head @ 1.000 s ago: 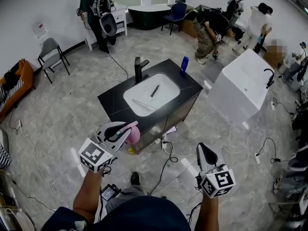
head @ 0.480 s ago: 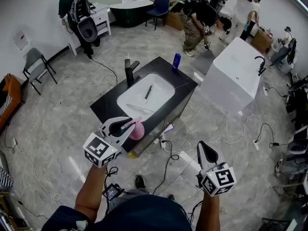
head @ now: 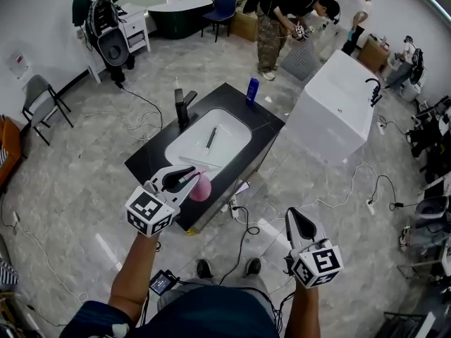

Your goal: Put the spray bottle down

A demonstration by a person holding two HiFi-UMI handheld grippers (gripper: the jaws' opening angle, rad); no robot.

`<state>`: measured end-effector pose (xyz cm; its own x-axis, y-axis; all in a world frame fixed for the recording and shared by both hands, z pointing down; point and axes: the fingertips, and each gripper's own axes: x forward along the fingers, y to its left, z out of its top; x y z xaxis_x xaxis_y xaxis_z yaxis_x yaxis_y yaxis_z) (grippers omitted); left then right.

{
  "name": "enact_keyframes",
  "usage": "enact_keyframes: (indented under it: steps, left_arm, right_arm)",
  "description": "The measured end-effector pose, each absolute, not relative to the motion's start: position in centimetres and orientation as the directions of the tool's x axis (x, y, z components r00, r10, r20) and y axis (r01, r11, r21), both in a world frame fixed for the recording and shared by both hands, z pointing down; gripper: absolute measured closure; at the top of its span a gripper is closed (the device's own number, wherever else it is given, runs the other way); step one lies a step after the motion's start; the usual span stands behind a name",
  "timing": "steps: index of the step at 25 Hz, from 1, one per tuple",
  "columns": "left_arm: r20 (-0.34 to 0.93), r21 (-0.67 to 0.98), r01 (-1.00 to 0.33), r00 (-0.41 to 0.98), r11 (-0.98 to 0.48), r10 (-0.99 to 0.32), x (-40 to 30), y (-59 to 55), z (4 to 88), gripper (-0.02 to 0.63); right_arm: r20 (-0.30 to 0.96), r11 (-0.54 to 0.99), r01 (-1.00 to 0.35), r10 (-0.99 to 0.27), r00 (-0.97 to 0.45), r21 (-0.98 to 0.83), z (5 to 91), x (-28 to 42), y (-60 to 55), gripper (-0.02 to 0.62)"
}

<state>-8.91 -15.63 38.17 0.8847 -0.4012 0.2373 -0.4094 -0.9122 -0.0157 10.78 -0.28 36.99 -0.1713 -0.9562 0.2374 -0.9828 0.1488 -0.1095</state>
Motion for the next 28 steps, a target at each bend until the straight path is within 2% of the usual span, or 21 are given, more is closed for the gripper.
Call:
enact_keyframes:
  steps: [15,28]
  left_arm:
    - [0.236,0.063,-0.538,0.827,-0.841,-0.511,-5.3,-22.5,42.8,0.541]
    - [0.296,0.109,-0.589,0.789,-0.801,-0.539,-3.5,-26.7,49.5,0.541]
  right_arm:
    - [0.33,0.316,-0.938,-0.879,-0.346,-0.14,42.0,13.9,-9.2,0.584]
    - [0.403,0.376,-0.906,-0.812,-0.423,-0.193,47.9,14.5,-13.8,0.584]
